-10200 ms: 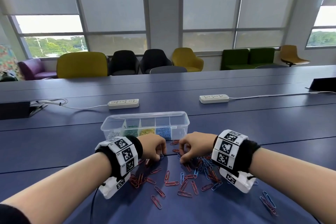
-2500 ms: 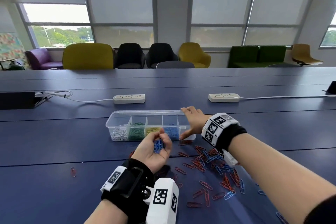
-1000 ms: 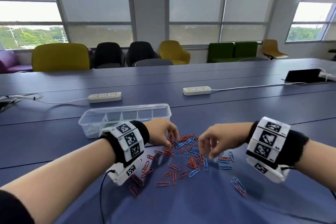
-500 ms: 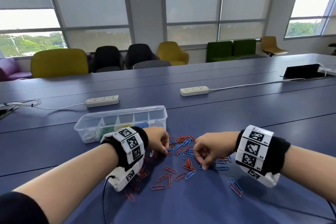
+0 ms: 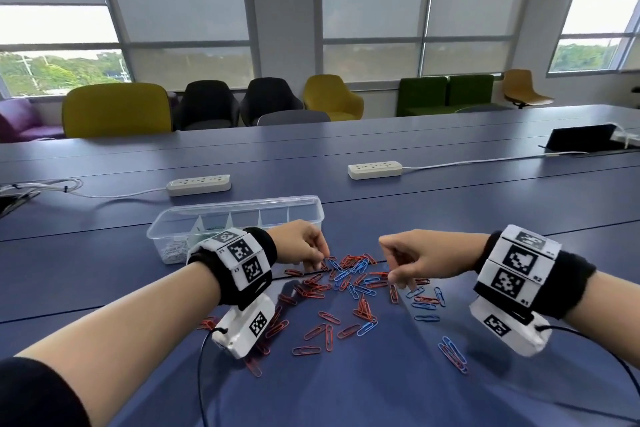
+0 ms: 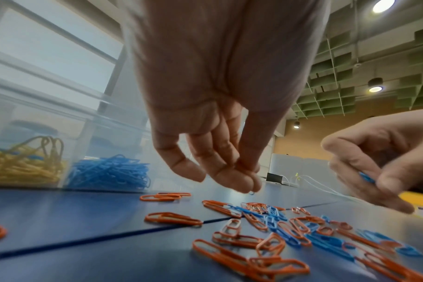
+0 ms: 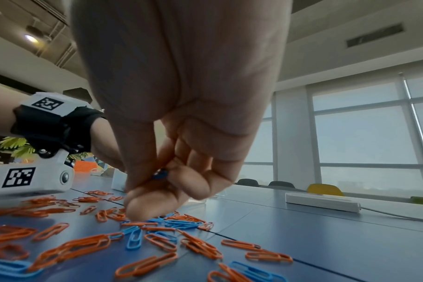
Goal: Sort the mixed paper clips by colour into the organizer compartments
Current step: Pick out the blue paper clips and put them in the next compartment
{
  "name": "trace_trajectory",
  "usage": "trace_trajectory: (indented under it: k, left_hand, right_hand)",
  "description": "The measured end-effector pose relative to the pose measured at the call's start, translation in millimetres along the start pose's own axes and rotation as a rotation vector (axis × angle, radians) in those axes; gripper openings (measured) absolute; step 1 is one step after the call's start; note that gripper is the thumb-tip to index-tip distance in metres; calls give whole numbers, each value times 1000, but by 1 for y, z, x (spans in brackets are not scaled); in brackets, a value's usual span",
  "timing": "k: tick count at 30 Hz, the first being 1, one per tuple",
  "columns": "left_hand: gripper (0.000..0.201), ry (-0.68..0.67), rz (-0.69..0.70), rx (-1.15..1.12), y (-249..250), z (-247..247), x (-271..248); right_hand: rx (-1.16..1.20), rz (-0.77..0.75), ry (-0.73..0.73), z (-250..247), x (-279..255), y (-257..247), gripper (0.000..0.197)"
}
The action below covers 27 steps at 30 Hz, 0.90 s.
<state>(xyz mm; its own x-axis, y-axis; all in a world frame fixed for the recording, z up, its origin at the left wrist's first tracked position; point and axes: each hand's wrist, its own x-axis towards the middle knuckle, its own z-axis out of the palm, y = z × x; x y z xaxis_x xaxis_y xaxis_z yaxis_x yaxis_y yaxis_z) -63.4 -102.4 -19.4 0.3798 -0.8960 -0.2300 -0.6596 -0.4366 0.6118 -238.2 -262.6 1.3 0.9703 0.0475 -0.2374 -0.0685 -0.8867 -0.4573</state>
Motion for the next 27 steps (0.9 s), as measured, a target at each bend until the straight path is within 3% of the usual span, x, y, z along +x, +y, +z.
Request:
trace_trajectory:
  k: [4,9,12,19,22,27]
  left_hand:
    - [18,39,10,34,6,7,4]
    - [27,155,32,86,17,12,7]
    - [26,198,25,62,23,12,11]
    - [14,94,-103,-726,19,3,10]
    - [11,36,-117,-953,13,-4,6]
    - [24,106,-152,-1228,8,-6,8]
  right_hand:
    - [-34,59,10,-1,15,0,11]
    - [-216,152,-9,-3,45,-5,33]
    - [-306,154,-31,-3,56,-5,32]
    - [-352,119,-22,4,65,10,30]
    - [-343,114,-23,4,67,11,28]
    - [-354,122,0,9,65,8,26]
